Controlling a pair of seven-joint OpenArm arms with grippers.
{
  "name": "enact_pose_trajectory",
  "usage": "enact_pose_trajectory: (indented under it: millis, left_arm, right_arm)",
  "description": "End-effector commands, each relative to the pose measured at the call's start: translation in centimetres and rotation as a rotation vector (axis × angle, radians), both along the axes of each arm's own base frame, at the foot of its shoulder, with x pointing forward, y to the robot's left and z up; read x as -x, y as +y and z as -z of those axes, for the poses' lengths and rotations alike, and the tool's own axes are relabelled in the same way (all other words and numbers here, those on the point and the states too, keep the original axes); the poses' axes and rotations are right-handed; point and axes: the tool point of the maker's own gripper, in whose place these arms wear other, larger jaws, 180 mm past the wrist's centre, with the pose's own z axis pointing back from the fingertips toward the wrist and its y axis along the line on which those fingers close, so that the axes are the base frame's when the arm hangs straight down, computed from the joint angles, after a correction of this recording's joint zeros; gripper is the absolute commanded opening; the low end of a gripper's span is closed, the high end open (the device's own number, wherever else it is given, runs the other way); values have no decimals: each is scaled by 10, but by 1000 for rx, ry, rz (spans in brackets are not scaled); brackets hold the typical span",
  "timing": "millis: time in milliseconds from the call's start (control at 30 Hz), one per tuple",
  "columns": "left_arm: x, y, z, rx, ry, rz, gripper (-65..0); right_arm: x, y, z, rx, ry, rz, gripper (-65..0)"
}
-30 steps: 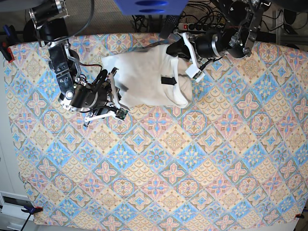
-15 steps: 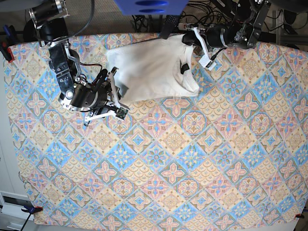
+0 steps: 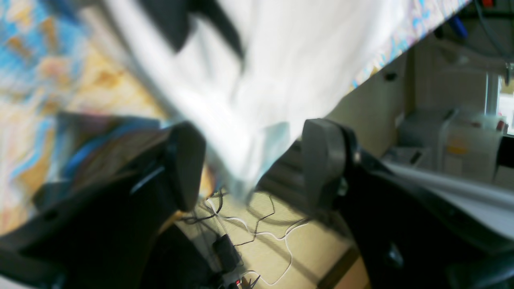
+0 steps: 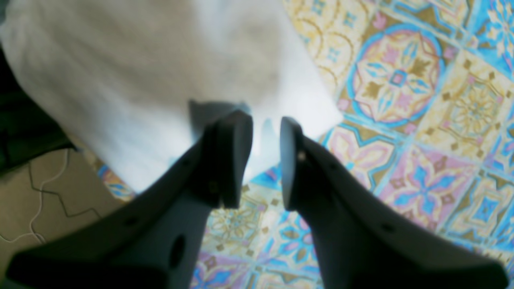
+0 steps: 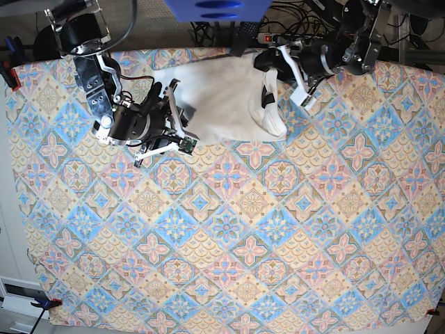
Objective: Fold the T-shirt properly
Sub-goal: 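Fold the lifted edge over the bundle toward the right gripper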
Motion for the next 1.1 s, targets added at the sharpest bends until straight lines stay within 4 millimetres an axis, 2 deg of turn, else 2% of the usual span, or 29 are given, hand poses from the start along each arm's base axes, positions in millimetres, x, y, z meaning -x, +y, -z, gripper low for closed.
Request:
enact_pose_trajectory:
  millis: [0,200,267,333,433,467,633,700,767,833,1067]
  left_arm:
    - [-2,9,-4,-6,-14,-19,-287]
    - [4,41,-3,-55,-1,-102,-374]
    - [6,45,-11,-63,-17,-110,-418]
    - [10,37,-25,-52,-45,-91,-495]
    - [15,15,-46,-11,-87,-33,-620]
    - [16,8,-50,2,-95,-18,-644]
    - [31,1,-54,14,-76,-2,-648]
    - [34,-7,-53,33,-66,12,-645]
    - [32,-21,-55,63,-73,30,-644]
    - [29,-35,-54,77,-85,60,-644]
    - [30,-73,-22,2,-66,125,-644]
  right_arm:
    - [-12,12,-15,-43,-49,-24,-499]
    - [-24,39,-15,-47,-76,-104,-501]
    - [-27,46,-10,-30,-70,-124,-501]
    - [-29,53,-6,-19,-65,-149,-506]
    - [-33,64,-3,-5,-63,-176,-544]
    - [-34,69,-2,-3,-65,-187,-557]
    - [-29,94,9,-17,-49,-236,-573]
    - [-30,101,13,-18,-41,-251,-573]
    - [-35,103,16,-15,-40,-265,-574]
    - [-31,105,25,-12,-18,-279,-575]
    - [-35,92,42,27,26,-256,-575]
